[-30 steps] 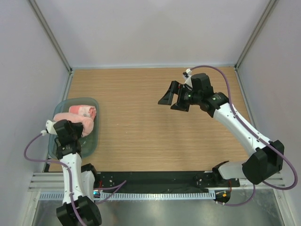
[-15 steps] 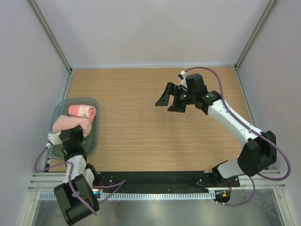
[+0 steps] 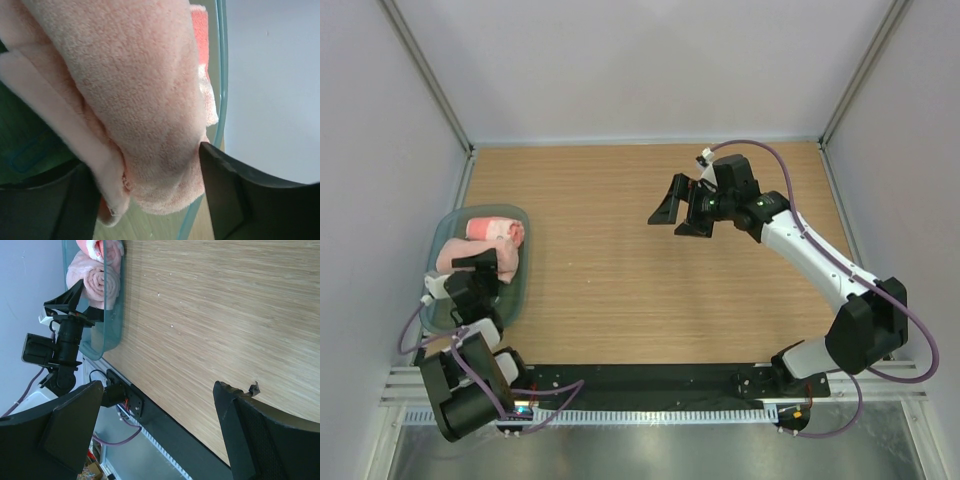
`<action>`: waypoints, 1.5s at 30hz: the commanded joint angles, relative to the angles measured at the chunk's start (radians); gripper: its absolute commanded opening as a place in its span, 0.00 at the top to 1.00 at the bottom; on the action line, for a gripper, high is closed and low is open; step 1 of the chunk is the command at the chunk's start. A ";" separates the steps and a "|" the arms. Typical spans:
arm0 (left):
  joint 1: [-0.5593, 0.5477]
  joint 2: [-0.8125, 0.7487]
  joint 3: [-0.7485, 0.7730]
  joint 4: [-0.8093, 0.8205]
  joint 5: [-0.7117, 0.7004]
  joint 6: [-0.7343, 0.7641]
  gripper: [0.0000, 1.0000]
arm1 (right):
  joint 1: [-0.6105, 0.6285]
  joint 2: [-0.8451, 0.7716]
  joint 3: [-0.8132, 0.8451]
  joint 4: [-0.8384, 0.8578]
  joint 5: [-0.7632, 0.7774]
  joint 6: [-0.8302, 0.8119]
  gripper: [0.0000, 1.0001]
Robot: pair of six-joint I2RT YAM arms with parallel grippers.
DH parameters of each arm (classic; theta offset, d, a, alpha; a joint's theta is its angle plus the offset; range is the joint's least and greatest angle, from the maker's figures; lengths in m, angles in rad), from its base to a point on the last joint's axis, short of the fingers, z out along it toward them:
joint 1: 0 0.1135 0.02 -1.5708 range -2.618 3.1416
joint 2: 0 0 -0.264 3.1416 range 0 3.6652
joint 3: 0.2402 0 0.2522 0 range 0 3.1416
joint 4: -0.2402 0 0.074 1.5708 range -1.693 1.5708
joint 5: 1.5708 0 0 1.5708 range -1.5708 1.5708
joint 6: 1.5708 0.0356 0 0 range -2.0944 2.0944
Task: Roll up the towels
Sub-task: Place the rolled towel into the container
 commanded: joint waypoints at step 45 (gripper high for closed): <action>-0.006 -0.538 0.546 -1.194 0.212 0.368 0.00 | 0.009 -0.150 -0.052 -0.023 0.056 -0.068 0.00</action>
